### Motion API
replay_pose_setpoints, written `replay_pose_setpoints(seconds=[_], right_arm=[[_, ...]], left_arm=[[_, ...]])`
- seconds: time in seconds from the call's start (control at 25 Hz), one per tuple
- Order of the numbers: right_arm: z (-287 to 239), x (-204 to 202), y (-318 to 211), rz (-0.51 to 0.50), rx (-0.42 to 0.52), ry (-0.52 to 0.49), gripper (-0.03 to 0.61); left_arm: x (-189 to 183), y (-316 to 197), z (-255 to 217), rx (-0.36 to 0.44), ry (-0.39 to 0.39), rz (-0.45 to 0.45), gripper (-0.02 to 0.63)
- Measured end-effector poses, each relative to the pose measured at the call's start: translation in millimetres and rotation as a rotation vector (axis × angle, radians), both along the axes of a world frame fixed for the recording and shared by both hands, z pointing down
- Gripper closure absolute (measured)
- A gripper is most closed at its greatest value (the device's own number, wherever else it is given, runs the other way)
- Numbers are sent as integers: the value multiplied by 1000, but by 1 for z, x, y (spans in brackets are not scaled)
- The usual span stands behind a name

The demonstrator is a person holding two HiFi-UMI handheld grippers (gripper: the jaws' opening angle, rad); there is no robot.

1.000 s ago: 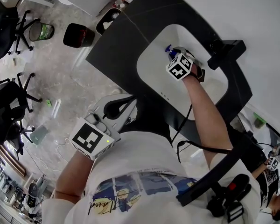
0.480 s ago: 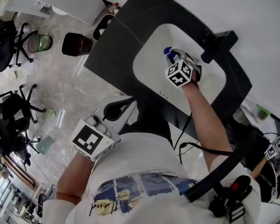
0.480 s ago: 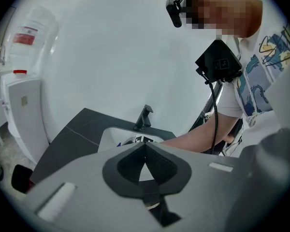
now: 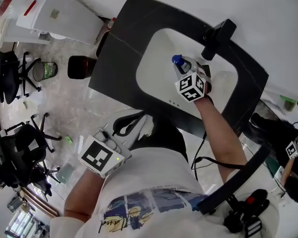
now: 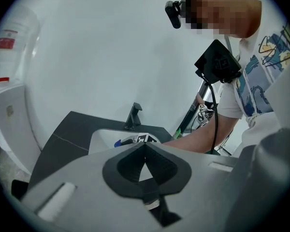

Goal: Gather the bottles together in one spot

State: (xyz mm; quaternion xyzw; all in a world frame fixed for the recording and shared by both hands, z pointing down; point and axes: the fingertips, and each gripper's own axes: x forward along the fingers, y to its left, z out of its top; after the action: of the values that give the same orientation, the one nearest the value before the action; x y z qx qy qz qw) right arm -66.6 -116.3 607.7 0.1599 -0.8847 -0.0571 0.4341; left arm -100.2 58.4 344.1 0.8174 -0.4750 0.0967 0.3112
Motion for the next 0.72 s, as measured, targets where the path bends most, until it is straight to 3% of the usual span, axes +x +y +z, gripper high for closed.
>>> replay_pose_setpoints(seconds=[0.44,0.72], right_arm=[[-35,34,-4,197,-64,-204,457],[-63,69,-7,326,-47,-293,457]], left_arm=[[37,-18,2,23,-4,144,611],[59,-25,8,43,-1,239,611]])
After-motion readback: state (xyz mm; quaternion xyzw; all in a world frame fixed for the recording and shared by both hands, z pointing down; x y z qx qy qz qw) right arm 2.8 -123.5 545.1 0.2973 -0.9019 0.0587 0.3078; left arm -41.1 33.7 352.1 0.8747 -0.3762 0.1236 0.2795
